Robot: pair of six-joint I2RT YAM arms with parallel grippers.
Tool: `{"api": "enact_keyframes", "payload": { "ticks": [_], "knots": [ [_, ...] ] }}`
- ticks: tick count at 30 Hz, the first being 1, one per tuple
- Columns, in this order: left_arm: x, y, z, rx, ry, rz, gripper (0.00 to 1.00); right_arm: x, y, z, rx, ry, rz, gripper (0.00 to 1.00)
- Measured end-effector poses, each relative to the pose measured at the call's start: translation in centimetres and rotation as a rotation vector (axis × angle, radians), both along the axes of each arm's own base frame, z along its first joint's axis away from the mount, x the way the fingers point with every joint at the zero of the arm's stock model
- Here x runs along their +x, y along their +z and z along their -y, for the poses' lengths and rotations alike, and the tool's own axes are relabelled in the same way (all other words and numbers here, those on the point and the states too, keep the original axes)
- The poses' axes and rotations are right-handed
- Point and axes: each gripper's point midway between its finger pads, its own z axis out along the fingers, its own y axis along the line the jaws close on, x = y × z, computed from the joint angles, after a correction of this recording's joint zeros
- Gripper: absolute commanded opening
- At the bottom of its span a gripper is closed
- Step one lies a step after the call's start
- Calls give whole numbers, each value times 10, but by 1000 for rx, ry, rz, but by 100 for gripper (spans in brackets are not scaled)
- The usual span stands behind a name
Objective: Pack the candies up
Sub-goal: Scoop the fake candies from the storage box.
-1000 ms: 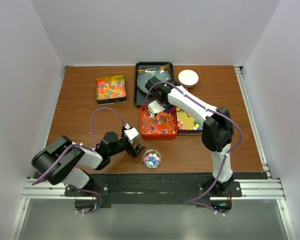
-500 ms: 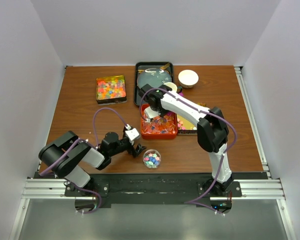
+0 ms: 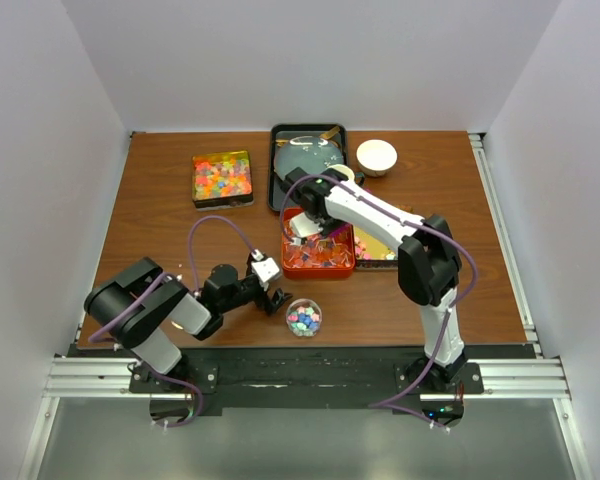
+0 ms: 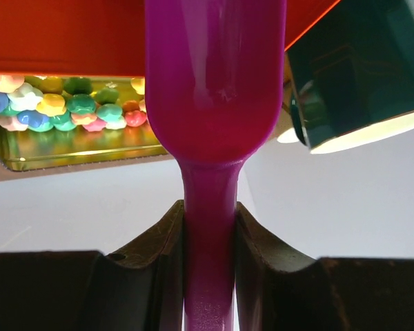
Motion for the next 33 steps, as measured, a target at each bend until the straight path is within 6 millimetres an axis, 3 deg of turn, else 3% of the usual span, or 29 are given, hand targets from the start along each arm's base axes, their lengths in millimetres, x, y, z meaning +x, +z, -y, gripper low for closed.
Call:
{"api": "enact_keyframes", "payload": {
  "ticks": [5, 10, 16, 23, 33],
  "knots": [
    [2, -2, 1, 11, -12, 28, 83, 15, -18, 23, 55, -34, -53, 0],
    [6, 0, 5, 3, -17, 36, 83, 16, -31, 35, 46, -19, -109, 0],
    [10, 5, 8, -9, -19, 50, 82, 17, -29, 29, 16, 10, -106, 0],
    [13, -4, 14, -11, -32, 46, 79, 8, -29, 8, -13, 52, -98, 0],
    [16, -11, 20, -30, -41, 37, 75, -2, -62, -5, -49, 21, -167, 0]
  ]
}}
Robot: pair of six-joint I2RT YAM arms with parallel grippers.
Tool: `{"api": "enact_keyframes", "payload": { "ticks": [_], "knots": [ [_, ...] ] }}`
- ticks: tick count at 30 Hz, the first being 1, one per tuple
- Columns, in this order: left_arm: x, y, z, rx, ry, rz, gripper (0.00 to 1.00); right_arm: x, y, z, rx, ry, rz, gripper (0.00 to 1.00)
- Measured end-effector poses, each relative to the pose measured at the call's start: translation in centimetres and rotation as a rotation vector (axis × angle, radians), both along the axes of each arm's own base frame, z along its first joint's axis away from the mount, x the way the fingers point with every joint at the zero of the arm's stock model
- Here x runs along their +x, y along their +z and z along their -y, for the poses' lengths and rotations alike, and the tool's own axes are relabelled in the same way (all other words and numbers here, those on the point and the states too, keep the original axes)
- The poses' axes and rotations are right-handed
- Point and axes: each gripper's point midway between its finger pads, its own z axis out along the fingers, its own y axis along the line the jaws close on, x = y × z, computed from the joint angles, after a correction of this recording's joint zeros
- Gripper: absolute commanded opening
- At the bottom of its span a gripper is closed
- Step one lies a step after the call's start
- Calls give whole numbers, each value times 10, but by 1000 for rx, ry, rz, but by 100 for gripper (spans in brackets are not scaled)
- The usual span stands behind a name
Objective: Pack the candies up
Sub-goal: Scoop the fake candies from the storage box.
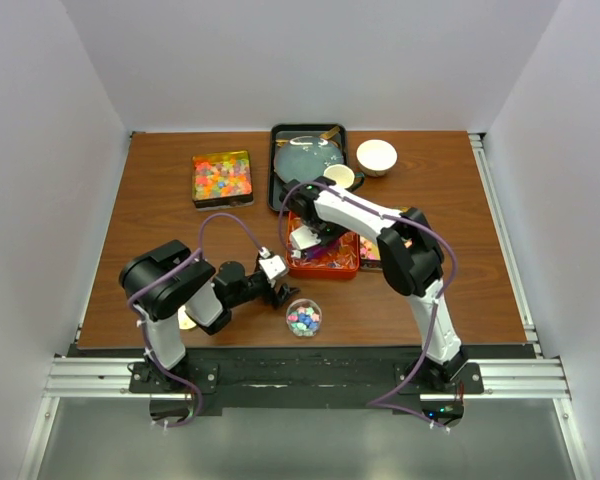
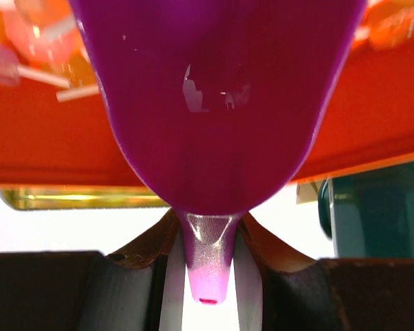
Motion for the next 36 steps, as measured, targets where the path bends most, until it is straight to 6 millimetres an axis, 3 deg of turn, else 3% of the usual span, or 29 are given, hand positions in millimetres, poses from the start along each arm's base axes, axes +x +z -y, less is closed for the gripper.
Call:
{"api": "enact_keyframes", "payload": {
  "ticks": [9, 13, 17, 25, 29, 36],
  "knots": [
    [0, 0, 1, -7, 3, -6, 74, -12, -8, -12, 25, -78, -68, 0],
    [1, 0, 2, -7, 5, -4, 75, -25, -24, -23, 128, -132, -144, 0],
    [2, 0, 1, -5, 11, -3, 76, -38, -32, -21, 175, -157, -195, 0],
    [6, 4, -3, 13, 39, 4, 83, -42, -35, -25, 272, -197, -238, 0],
    [11, 24, -6, -1, 63, 29, 87, -46, -36, -28, 361, -231, -291, 0],
    [29, 82, -14, -59, 108, 97, 91, -55, -37, -32, 527, -263, -342, 0]
  ]
}}
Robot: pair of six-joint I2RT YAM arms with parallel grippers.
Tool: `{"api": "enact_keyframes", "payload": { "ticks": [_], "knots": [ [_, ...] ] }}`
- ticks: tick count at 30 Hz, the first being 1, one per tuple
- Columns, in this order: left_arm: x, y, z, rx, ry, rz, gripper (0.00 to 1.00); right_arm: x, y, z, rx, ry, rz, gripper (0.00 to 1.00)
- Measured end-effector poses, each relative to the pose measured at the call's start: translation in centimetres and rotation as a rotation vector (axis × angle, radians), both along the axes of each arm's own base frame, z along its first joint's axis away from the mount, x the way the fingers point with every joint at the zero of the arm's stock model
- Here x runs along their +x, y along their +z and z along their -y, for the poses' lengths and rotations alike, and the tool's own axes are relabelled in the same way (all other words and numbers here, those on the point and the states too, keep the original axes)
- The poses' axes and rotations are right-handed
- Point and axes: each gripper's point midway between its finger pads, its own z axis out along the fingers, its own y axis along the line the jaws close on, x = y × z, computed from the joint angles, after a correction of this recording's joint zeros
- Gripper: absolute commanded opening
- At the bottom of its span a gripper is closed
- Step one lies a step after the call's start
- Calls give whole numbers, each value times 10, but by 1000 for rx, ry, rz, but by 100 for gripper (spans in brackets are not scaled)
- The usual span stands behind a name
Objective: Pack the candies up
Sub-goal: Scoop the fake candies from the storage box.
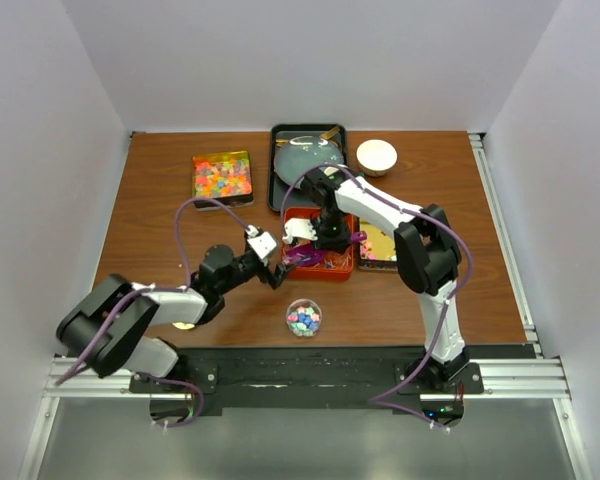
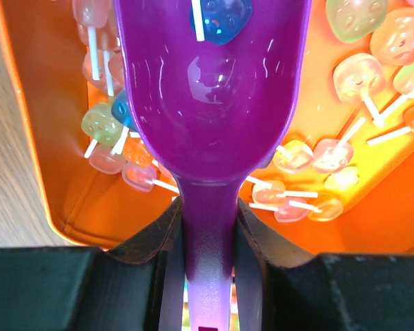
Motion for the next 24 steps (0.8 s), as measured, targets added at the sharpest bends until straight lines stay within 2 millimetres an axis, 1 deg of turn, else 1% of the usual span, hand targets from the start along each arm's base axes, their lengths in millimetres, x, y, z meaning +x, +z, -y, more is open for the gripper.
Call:
{"api": "enact_keyframes", "payload": {
  "ticks": [4, 7, 9, 14, 19, 21, 24],
  "knots": [
    [9, 28, -8, -3, 32, 5, 91, -4, -1, -4, 64, -18, -8, 0],
    [13, 39, -14, 11, 54, -14, 92, -5, -1, -4, 99, -28, -6, 0],
    [16, 43, -22, 26, 74, -29, 92, -5, 0, -2, 126, -39, -6, 0],
    [23, 38, -45, 96, 129, -65, 95, -3, 3, 2, 193, -80, -12, 0],
    [36, 29, -74, 161, 214, -127, 98, 4, 8, 11, 250, -136, 4, 0],
    [41, 29, -84, 175, 247, -144, 98, 3, 8, 15, 271, -155, 6, 0],
    [51, 33, -94, 187, 283, -147, 100, -2, 9, 16, 298, -168, 12, 0]
  ]
}}
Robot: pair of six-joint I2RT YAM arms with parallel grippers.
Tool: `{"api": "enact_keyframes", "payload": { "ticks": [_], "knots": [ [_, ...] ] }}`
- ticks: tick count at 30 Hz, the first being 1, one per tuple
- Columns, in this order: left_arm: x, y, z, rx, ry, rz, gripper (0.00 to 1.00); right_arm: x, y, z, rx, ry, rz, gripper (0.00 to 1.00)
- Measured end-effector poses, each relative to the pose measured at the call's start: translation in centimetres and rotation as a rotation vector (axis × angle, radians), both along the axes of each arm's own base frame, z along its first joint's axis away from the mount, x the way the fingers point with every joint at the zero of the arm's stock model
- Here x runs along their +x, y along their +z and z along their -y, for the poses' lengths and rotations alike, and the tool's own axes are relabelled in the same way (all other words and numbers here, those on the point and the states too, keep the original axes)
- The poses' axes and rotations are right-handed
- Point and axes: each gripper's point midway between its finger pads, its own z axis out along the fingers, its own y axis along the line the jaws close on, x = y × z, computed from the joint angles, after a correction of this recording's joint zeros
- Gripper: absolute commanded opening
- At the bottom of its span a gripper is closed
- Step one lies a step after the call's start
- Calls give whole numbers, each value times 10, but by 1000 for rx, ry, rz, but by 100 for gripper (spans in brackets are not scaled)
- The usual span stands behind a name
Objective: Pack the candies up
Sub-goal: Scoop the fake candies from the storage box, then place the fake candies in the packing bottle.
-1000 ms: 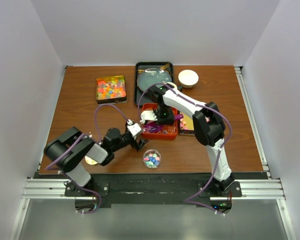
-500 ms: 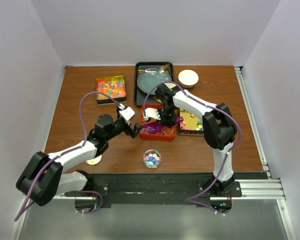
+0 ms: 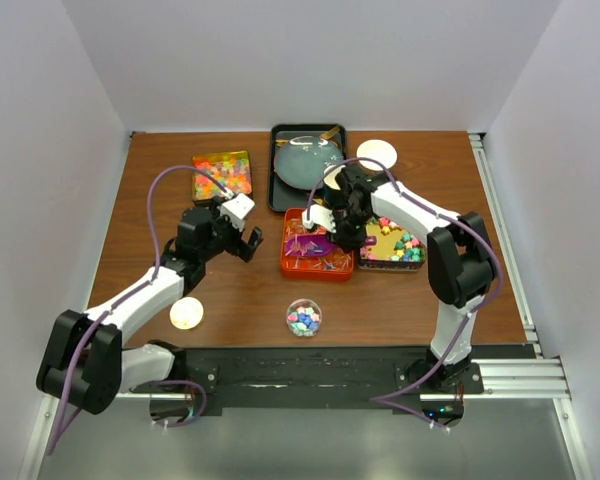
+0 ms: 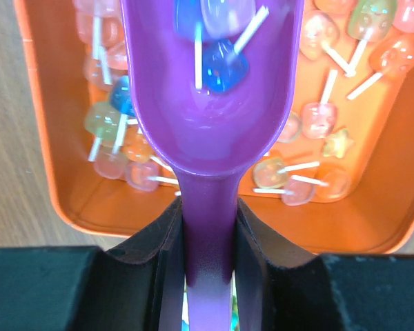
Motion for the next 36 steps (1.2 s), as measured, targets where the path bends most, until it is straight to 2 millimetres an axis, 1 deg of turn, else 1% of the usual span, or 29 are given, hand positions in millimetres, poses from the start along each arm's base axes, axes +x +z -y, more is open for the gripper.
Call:
{"api": "enact_keyframes", "payload": {
  "ticks": [4, 7, 10, 15, 17, 22, 27, 30, 32, 36],
  "knots": [
    [10, 3, -6, 20, 19, 2, 100, -12, 2, 2, 36, -14, -4, 0],
    [16, 3, -8, 25, 25, 0, 100, -18, 11, 4, 88, -44, 2, 0],
    [16, 3, -6, 24, 15, -7, 100, -19, 24, 6, 132, -62, 43, 0],
    [10, 2, 1, 9, -32, -24, 100, -20, 56, 10, 157, -34, 141, 0],
    [8, 2, 5, -1, -53, -27, 100, -26, 62, 14, 134, -9, 153, 0],
    [5, 1, 10, -22, -79, -47, 99, -48, 69, 24, 40, 45, 129, 0],
    [4, 3, 14, -46, -86, -54, 100, -70, 80, 34, -87, 154, 158, 0],
    [6, 5, 12, -50, -78, -48, 100, -83, 89, 40, -166, 220, 190, 0],
    [8, 5, 8, -51, -67, -46, 100, -91, 92, 43, -221, 255, 195, 0],
    [12, 8, 4, -53, -51, -33, 100, -98, 93, 47, -318, 311, 217, 0]
  ]
}}
